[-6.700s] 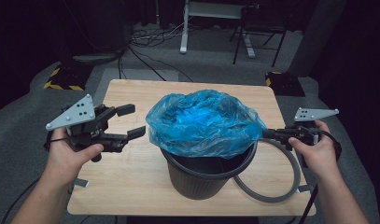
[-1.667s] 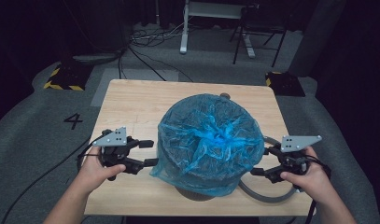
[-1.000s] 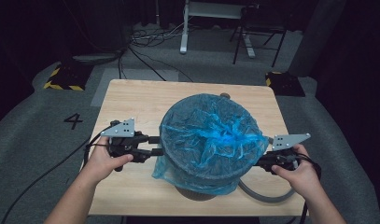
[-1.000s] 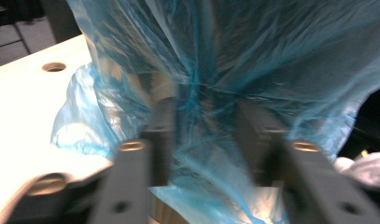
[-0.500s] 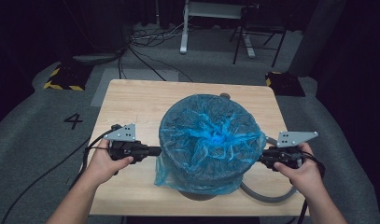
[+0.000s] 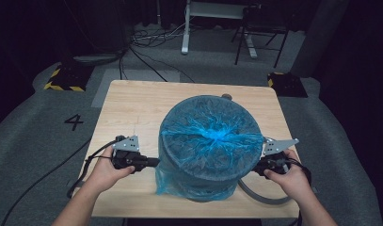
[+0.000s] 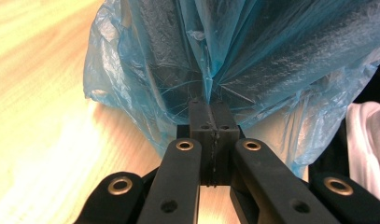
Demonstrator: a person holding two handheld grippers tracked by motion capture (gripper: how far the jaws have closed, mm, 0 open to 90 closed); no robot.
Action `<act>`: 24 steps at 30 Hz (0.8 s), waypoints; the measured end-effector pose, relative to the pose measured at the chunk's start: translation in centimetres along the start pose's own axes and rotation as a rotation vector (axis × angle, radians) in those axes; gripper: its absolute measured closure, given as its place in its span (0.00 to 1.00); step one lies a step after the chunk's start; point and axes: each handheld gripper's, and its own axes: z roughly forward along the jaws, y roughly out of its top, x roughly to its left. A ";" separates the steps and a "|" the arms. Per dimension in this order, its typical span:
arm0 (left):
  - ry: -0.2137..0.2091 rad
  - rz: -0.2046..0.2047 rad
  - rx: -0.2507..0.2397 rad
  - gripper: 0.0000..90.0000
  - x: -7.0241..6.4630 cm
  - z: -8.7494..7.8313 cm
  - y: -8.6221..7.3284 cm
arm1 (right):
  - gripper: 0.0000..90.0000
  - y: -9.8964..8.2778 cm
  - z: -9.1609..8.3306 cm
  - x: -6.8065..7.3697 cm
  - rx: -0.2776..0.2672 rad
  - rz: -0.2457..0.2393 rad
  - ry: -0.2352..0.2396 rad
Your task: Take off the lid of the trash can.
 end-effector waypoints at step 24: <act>0.107 -0.026 -0.154 0.53 -0.5 -4.6 -0.5 | 0.34 -0.8 -4.2 -0.3 -0.114 0.030 -0.053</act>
